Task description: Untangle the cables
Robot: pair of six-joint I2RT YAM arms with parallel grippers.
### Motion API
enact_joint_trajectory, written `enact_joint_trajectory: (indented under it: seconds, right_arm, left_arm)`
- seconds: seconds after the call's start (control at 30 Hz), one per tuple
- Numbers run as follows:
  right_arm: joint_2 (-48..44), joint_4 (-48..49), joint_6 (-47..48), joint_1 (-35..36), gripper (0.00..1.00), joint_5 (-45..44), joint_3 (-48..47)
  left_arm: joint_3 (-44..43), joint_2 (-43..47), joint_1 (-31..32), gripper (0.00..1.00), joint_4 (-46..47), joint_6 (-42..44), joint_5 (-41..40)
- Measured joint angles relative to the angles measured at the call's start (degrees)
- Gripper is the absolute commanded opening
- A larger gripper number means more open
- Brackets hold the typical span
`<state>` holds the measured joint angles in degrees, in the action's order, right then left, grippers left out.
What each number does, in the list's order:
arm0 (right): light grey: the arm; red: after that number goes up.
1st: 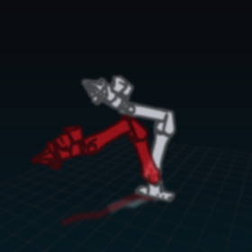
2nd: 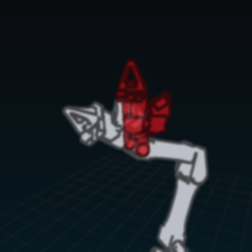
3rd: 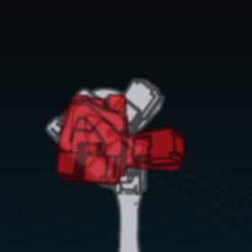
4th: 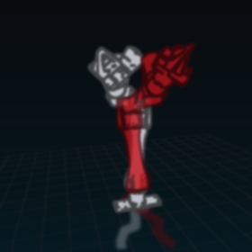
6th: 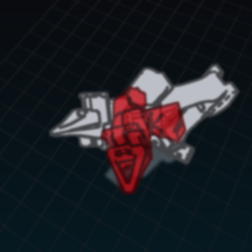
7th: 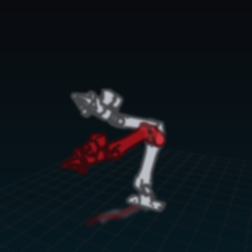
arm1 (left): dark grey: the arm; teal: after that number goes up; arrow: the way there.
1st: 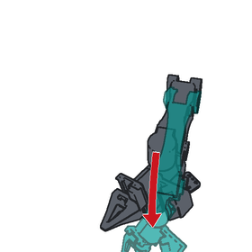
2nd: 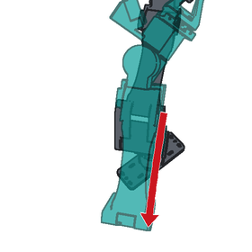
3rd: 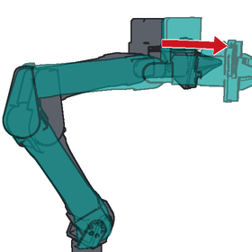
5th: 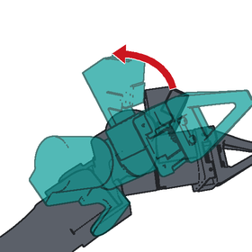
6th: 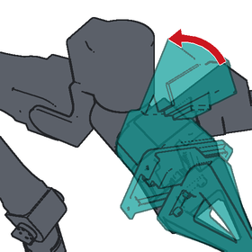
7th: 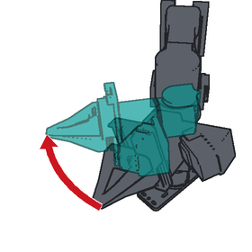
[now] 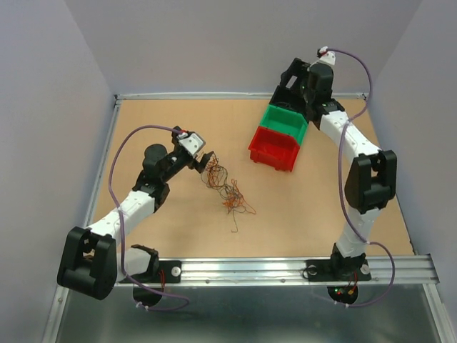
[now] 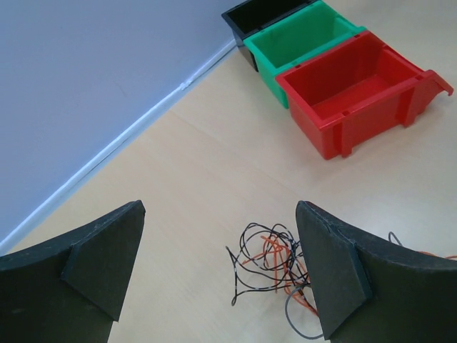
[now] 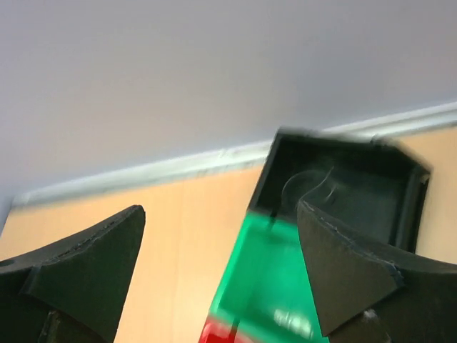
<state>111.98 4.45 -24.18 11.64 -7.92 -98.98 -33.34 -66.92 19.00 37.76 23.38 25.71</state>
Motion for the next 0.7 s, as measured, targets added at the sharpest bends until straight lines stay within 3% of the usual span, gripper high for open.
enact_joint_trajectory:
  seconds: [0.1, 0.2, 0.37, 0.57, 0.7]
  right_arm:
    - [-8.5, 0.2, 1.8, 5.1, 0.91, 3.2, 10.9]
    - [-15.1, 0.8, 4.7, 16.3, 0.8, 5.2, 22.6]
    - [-21.7, 0.1, 5.9, 30.6, 0.72, 6.7, 41.7]
    - [-30.3, 1.9, 3.8, 32.3, 0.67, 3.4, 57.9]
    - [-34.5, 3.8, 3.2, 32.3, 0.61, 2.2, 62.2]
  left_arm:
    - [0.0, 0.0, 0.0, 0.99, 0.3, 0.0, -0.7]
    - [0.0, -0.1, 0.0, 0.99, 0.3, 0.3, 0.2]
    - [0.0, -0.1, 0.0, 0.99, -0.6, 1.6, 2.8]
    - [0.0, -0.1, 0.0, 0.99, -1.2, 2.5, 5.0]
    - [0.0, -0.1, 0.0, 0.99, -1.3, 2.8, 5.6]
